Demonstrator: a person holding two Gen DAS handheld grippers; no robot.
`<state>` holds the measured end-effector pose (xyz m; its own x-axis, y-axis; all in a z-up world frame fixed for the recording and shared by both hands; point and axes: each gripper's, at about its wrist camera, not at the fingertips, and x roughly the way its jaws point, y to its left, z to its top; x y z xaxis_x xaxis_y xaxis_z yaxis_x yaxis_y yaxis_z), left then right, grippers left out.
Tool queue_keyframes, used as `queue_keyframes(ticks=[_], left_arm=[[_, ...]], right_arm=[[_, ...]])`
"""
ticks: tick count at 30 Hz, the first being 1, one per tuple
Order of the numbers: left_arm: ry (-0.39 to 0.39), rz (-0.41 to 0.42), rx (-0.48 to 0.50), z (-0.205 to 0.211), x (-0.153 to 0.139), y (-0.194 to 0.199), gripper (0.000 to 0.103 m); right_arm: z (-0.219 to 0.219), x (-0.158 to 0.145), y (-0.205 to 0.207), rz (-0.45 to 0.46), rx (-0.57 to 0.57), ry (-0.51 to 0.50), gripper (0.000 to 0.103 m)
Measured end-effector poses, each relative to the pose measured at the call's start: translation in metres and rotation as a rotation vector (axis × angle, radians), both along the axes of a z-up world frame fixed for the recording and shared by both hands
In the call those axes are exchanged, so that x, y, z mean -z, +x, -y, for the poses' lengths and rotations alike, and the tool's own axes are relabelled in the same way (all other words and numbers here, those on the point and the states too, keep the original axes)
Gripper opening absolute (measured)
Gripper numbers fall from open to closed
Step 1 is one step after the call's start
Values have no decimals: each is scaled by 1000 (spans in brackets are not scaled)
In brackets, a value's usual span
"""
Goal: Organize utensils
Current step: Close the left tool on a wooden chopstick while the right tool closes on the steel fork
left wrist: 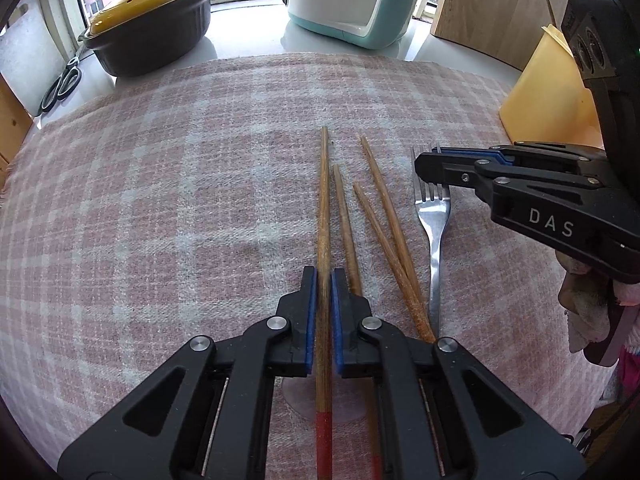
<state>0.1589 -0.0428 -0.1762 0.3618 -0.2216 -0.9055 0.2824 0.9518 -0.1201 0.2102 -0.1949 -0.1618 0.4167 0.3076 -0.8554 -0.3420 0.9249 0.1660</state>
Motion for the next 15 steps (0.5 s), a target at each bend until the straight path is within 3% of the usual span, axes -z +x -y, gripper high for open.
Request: queue_keyframes(ticks=[6,15], left_arm=[[0,1,4,1,1,5,5],[-52,3,-35,-12,-4,0,5]], right_arm=[[-12,4,1,-6,-32,-44,9],[-10,-10,-8,25,-18,-33,4]])
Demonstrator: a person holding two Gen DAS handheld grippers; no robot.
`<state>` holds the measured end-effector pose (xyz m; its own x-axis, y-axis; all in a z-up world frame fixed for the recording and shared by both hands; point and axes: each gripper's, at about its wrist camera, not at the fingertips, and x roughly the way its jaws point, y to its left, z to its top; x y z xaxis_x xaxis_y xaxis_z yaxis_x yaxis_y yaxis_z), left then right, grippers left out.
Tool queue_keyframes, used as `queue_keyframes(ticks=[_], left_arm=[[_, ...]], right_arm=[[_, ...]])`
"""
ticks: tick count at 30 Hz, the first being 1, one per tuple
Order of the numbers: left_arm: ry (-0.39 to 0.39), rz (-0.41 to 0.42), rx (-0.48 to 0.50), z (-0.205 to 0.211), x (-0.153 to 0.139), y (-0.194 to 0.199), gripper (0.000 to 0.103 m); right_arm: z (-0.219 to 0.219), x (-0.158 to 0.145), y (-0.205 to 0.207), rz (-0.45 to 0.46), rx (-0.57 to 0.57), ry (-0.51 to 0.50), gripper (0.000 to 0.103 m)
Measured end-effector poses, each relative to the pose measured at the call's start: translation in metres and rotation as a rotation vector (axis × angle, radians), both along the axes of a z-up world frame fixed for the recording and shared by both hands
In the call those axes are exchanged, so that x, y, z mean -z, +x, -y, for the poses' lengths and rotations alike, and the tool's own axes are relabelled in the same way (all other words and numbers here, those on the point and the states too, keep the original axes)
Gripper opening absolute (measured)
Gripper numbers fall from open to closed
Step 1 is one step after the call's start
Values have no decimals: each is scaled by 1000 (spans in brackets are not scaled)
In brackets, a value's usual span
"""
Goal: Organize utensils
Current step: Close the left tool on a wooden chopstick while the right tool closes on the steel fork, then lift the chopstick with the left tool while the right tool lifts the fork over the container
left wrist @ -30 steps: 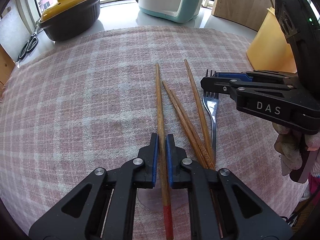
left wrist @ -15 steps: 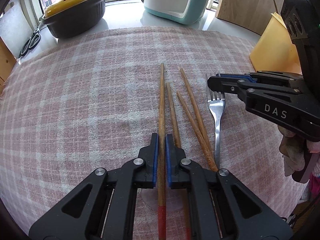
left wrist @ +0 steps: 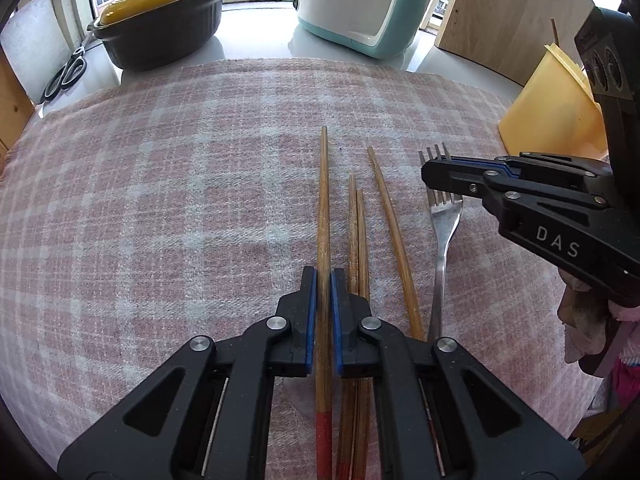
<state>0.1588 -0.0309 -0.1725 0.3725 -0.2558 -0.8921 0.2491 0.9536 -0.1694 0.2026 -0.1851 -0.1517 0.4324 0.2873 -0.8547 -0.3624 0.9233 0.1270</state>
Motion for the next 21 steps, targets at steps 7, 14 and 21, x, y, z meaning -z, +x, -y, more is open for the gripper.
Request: queue_keyframes(ticks=[7,14,21], left_arm=[[-51,29,-42,-17,-16,-7,5],[-117,68,-85,-32,-39,-12,5],[-206,114,-112,-37,-65,-18,5]], right_arm=[[1,-25,-11,65,-4,0,2],[7,-50,-25,132,4,5,1],[18,-75,-40,185,25,28,0]])
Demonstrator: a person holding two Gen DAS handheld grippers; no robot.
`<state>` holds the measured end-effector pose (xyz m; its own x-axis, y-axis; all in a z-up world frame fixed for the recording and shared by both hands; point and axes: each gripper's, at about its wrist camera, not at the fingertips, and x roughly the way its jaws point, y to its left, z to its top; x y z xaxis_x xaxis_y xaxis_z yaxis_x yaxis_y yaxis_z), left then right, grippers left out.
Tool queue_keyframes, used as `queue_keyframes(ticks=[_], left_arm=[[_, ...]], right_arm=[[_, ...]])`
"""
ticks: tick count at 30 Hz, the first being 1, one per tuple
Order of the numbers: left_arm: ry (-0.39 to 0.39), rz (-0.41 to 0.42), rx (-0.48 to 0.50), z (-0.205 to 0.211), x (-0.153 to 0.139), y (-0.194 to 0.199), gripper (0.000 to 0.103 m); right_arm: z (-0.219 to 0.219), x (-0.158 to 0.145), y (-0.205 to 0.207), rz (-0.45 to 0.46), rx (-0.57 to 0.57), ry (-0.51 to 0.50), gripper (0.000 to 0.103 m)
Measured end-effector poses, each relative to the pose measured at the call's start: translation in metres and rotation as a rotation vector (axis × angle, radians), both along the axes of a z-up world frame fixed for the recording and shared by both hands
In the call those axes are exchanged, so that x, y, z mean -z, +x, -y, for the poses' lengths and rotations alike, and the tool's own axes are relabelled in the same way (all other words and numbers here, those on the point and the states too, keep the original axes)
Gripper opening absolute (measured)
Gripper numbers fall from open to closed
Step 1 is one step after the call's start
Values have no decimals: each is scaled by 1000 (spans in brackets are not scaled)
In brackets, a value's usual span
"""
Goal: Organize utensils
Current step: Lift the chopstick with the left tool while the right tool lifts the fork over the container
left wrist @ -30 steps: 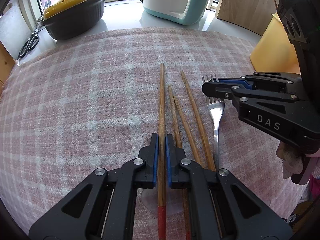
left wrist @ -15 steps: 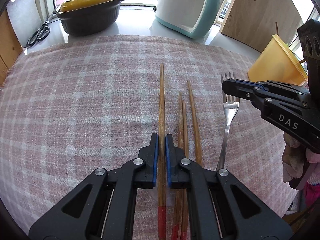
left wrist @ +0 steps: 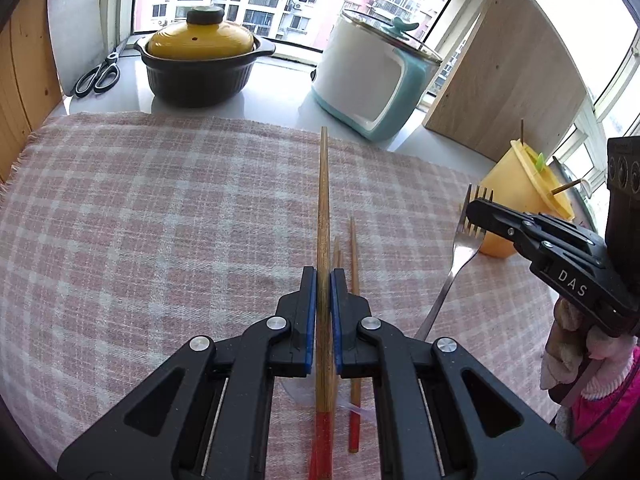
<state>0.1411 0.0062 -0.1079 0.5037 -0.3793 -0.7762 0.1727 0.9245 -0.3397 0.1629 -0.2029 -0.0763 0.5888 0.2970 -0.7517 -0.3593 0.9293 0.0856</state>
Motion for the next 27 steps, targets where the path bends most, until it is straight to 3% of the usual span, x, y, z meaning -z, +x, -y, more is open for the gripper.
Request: queue_keyframes(ticks=[8,27], left_arm=[[-70,73,10,17,-31,1,5],[-142,215,116,97,-86,15,5]], right_arm=[[21,-31,-21,75,38,2,0],[99,-100,-74,202,170,17,0]])
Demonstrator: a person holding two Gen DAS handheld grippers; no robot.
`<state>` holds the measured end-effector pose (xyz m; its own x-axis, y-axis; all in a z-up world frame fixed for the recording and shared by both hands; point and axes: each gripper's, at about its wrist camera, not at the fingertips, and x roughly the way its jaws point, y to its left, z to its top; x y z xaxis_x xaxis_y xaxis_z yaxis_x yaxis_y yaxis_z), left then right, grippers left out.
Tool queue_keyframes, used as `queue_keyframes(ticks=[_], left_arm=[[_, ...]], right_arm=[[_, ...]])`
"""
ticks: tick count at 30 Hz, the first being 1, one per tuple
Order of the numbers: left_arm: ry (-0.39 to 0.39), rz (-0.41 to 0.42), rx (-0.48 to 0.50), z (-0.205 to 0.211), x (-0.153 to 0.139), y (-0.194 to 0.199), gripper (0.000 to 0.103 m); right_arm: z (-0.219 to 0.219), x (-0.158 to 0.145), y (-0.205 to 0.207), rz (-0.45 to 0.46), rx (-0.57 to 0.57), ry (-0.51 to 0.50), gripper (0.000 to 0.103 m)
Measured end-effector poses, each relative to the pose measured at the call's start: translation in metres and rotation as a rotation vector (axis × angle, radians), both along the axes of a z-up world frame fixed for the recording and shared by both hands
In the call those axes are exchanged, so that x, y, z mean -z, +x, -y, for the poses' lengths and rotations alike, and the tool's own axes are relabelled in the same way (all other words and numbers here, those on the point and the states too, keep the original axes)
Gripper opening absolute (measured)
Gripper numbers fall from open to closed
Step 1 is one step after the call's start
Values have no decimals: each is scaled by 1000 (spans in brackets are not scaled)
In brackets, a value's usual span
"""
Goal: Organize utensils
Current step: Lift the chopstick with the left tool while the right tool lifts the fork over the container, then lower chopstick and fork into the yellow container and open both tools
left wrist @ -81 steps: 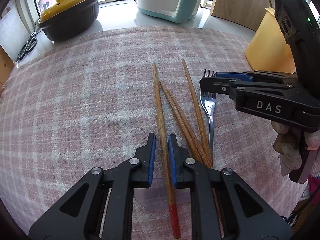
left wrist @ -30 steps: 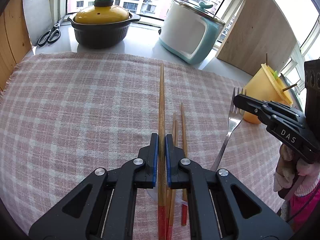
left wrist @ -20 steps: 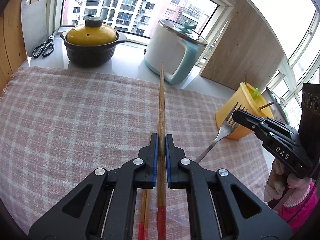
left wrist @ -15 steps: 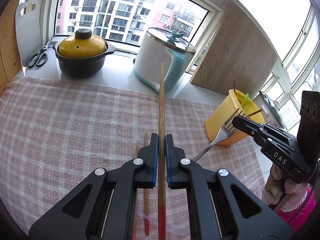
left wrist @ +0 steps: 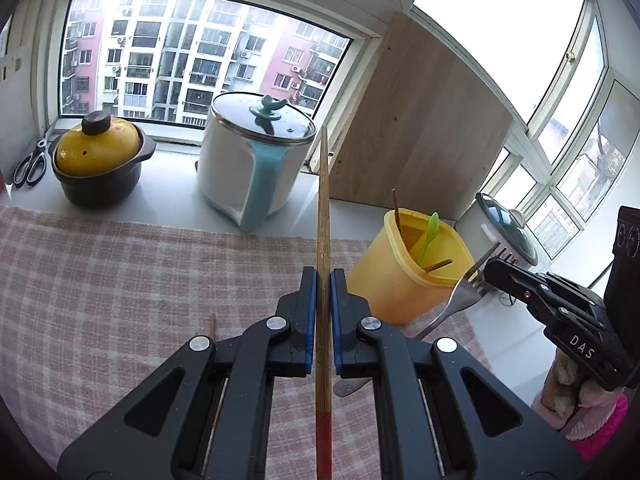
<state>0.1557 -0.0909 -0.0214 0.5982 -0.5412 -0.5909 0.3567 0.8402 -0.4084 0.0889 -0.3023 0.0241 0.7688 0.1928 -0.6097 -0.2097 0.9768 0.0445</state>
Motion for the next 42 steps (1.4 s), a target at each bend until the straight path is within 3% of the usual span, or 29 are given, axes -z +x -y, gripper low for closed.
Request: queue_keyframes(ticks=[16,24,32,42], left_arm=[[-65,68,99,80,-42,34,5],[-86,105,139,117,-59,63,5],[-122,122,171,138,-54,93,5],[-138,94,230,161,-19,123,5]], right_arm=[[68,-63,-35,113,123,-27,0],[91,-78,-33,145,179,-46,0],[120,-80,-19,147,226,-39,0],[134,-68,7,121,245,-59,0]])
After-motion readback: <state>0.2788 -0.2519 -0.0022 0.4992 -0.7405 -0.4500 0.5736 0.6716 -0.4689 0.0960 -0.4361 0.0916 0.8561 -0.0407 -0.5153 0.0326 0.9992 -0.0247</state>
